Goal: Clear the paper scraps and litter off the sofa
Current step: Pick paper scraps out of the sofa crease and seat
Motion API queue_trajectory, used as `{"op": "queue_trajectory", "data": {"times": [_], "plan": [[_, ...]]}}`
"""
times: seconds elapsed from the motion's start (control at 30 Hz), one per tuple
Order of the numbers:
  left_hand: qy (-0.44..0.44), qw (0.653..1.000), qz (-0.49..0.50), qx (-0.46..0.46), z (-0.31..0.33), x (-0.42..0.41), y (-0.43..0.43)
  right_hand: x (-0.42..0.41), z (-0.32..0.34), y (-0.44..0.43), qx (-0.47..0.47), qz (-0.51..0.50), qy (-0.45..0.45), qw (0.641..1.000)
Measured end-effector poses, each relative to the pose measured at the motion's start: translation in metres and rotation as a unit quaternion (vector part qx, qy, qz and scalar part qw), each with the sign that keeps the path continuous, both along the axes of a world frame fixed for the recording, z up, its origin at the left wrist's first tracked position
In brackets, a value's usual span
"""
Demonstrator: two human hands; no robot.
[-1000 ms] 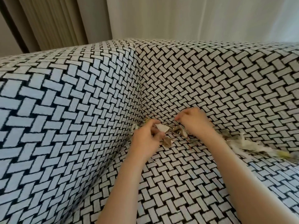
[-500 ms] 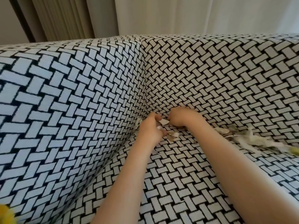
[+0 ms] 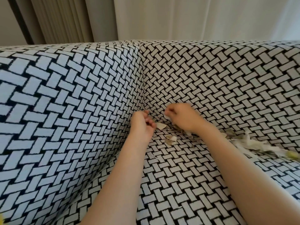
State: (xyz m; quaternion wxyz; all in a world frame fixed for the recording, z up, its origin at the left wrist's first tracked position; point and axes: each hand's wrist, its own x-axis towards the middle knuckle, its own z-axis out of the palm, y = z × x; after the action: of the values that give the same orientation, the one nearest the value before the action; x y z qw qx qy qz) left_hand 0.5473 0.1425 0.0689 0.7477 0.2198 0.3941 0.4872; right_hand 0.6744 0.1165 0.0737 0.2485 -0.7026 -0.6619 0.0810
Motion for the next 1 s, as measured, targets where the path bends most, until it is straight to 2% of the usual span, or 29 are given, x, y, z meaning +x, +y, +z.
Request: {"op": "queue_trajectory", "data": {"times": [0.03, 0.13, 0.27, 0.33, 0.4, 0.57, 0.67, 0.77, 0.83, 0.87, 1.0], "plan": [[-0.032, 0.999, -0.020, 0.002, 0.003, -0.001, -0.004, -0.002, 0.004, -0.002, 0.015, 0.005, 0.064, 0.998], [-0.073, 0.996, -0.049, -0.006, 0.003, 0.000, -0.012, -0.007, 0.013, -0.007, 0.021, 0.010, 0.127, 0.992], [-0.130, 0.988, -0.078, -0.033, 0.002, -0.003, -0.016, -0.013, 0.027, -0.013, -0.031, 0.066, 0.258, 0.963], [-0.164, 0.980, -0.107, -0.026, 0.004, -0.003, -0.022, -0.018, 0.031, -0.016, -0.095, 0.103, 0.222, 0.965], [-0.162, 0.979, -0.122, -0.011, 0.003, -0.003, -0.025, -0.027, 0.034, -0.018, -0.138, 0.123, 0.156, 0.970], [-0.173, 0.978, -0.105, -0.043, -0.001, -0.004, -0.023, -0.031, 0.042, -0.020, -0.178, 0.134, 0.151, 0.963], [-0.188, 0.975, -0.109, -0.053, -0.001, -0.004, -0.023, -0.034, 0.045, -0.023, -0.167, 0.152, 0.103, 0.969], [-0.208, 0.971, -0.094, -0.070, -0.003, -0.004, -0.022, -0.029, 0.044, -0.020, -0.073, 0.098, 0.138, 0.983], [-0.204, 0.974, -0.069, -0.070, -0.005, -0.006, -0.021, -0.021, 0.035, -0.016, -0.002, 0.032, 0.097, 0.995], [-0.198, 0.976, -0.055, -0.068, -0.005, -0.007, -0.020, -0.016, 0.027, -0.013, -0.008, 0.011, 0.060, 0.998], [-0.191, 0.979, -0.027, -0.069, -0.007, -0.009, -0.018, -0.010, -0.002, -0.007, -0.136, -0.053, -0.064, 0.987]]}}
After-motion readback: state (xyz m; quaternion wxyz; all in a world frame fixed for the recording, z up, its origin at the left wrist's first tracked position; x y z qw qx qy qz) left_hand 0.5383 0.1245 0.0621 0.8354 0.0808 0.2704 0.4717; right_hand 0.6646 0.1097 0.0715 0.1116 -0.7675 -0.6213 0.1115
